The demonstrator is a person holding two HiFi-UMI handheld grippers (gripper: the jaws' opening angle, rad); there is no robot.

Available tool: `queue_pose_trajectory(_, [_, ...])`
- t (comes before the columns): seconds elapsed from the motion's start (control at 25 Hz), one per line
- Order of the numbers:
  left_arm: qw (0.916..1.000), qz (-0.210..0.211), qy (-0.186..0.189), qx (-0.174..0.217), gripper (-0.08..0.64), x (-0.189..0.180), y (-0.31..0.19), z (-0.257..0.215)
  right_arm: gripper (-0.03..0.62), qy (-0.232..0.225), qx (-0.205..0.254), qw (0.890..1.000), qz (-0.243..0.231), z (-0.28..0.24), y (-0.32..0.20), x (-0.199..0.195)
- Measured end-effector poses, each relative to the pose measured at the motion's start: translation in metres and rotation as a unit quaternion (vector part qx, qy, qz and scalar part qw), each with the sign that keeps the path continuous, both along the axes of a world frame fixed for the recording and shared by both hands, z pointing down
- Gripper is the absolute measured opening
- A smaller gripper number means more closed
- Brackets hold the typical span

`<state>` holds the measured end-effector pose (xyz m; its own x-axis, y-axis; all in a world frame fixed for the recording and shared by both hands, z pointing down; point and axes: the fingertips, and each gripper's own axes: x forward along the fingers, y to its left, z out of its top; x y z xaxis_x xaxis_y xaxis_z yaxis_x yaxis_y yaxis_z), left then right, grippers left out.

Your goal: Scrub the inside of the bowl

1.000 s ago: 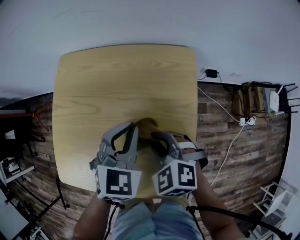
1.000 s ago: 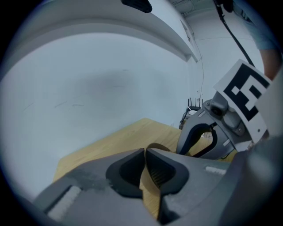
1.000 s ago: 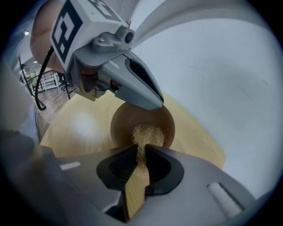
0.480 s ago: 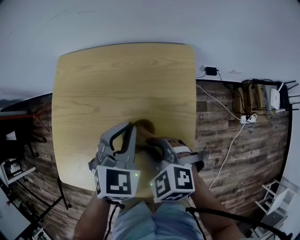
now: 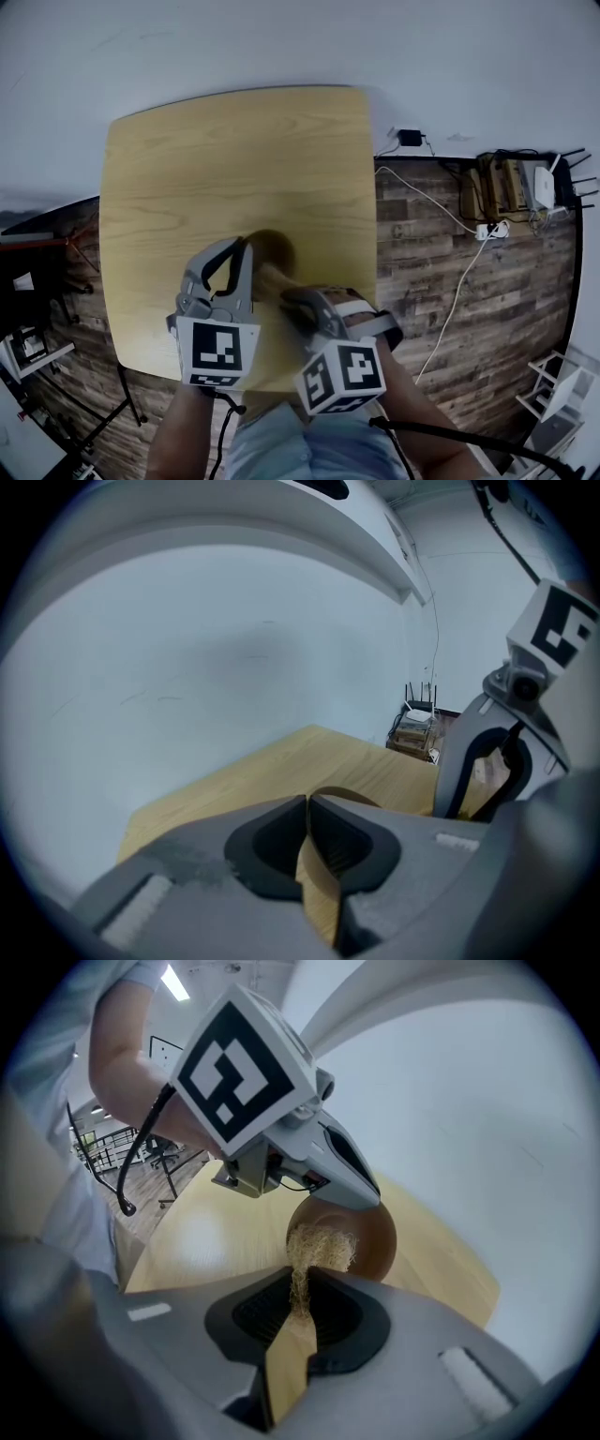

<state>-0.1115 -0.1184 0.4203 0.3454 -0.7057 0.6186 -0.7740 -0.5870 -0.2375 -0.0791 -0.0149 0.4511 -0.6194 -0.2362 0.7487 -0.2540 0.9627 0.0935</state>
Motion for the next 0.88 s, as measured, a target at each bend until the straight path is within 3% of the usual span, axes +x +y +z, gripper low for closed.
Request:
queue_pose_trajectory(0.32, [0.9999, -0.013, -0.005, -0.002, 0.035, -0.001, 0.002, 0.002, 0.054, 0.005, 0.003, 1.000, 0.015, -0.016, 0.018, 0.026])
queue_pose_trajectory(0.88, [0.9991, -0.041, 0.000, -0.009, 0.035, -0.002, 0.005, 0.003, 0.055, -0.006, 0.056, 0.992, 0.113, -0.036, -0.010, 0.056])
